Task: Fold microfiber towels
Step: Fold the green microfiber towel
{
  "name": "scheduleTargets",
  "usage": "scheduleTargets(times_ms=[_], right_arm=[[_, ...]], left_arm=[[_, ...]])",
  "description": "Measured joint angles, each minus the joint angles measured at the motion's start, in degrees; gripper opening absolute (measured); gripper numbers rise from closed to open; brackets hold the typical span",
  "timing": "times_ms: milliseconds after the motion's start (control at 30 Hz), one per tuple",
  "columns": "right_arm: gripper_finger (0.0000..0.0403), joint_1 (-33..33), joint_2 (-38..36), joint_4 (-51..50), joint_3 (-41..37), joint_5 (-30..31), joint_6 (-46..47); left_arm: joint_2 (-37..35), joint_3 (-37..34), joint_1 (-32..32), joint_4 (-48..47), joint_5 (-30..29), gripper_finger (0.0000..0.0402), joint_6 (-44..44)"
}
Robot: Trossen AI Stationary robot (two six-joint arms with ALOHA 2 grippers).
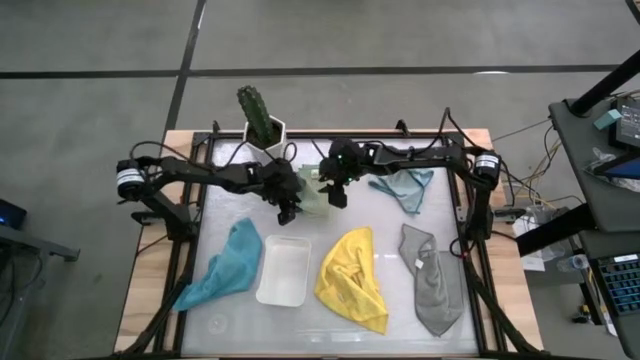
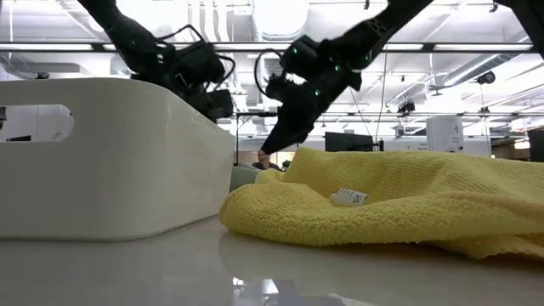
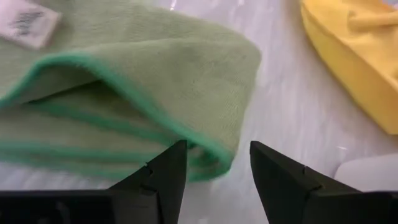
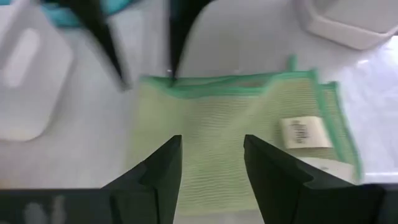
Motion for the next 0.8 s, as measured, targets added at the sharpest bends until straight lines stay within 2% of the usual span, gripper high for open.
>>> scheduleTargets(times_ms=[167, 333, 433, 600, 800], right_arm=[[0.0162, -3.1, 2.1, 11.3, -3.4, 0.0, 3.0], [0.0160, -5.2, 7.1, 21.4, -3.6, 0.0, 6.9], [0.0159, -6.1, 10.1, 23.7, -1.2, 0.0, 8.5], [0.0157, -7.2, 14.4, 23.3, 2.6, -0.1, 8.0], [0.0155, -8.4, 15.3, 19.1, 4.8, -1.8, 6.6]], left_arm=[[2.3, 0.2, -1.1, 2.3, 0.6, 0.0140, 3.3], [2.5, 0.1, -1.7, 2.0, 0.1, 0.0056, 7.5], [2.0, 0.1, -1.6, 2.2, 0.0, 0.0010, 8.5], [1.9, 0.0, -1.8, 1.5, 0.0, 0.0007, 9.1], [1.9, -0.1, -1.8, 0.3, -0.1, 0.0004, 9.1]])
